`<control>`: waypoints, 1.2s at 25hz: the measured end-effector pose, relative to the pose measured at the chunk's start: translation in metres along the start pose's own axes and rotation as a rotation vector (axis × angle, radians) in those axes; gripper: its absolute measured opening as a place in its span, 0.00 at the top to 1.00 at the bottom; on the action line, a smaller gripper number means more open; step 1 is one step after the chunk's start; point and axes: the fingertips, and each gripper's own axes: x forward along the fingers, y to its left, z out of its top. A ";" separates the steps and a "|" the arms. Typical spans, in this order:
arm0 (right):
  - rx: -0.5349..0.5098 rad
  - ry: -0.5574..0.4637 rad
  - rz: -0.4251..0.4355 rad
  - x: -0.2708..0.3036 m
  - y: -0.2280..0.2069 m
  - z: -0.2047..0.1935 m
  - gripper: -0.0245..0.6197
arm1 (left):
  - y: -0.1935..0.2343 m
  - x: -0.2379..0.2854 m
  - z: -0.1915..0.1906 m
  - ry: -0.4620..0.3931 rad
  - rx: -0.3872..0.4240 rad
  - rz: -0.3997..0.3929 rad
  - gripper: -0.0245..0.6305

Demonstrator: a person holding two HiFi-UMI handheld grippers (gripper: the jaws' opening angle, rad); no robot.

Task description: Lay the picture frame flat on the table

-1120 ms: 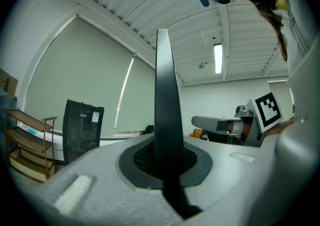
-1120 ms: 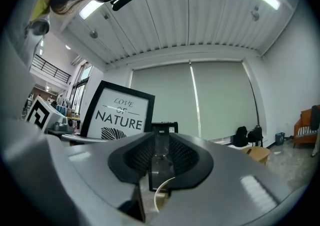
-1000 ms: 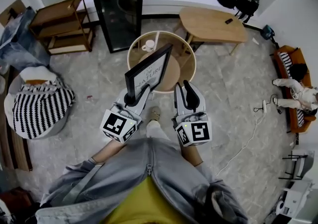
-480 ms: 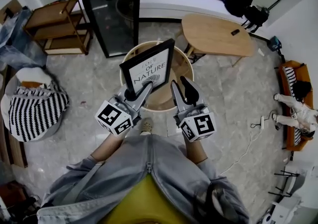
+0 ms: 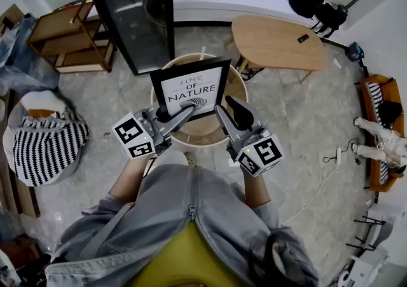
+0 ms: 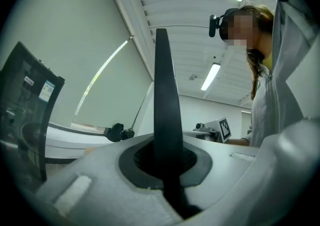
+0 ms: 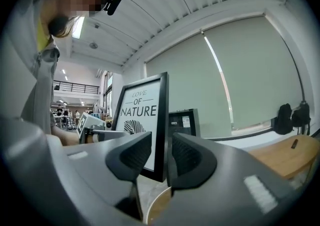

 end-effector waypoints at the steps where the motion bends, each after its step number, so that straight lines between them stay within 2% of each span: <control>1: 0.002 -0.001 0.004 0.002 -0.002 -0.001 0.78 | 0.001 0.002 -0.001 0.014 0.012 -0.032 0.94; 6: 0.031 0.000 0.029 0.013 -0.012 0.000 0.78 | 0.010 0.013 0.005 0.054 0.051 -0.181 0.94; 11: 0.064 -0.015 0.109 0.015 -0.009 0.005 0.79 | 0.015 0.015 0.011 0.092 0.055 -0.324 0.94; 16: 0.091 -0.040 0.149 0.015 -0.006 0.001 0.85 | 0.017 0.018 0.008 0.127 0.059 -0.405 0.94; 22: 0.080 -0.101 0.095 0.013 -0.014 -0.005 0.86 | 0.026 0.025 0.003 0.143 0.042 -0.411 0.94; 30: 0.106 -0.157 0.003 0.006 -0.032 -0.008 0.86 | 0.056 0.029 0.006 0.129 0.005 -0.275 0.81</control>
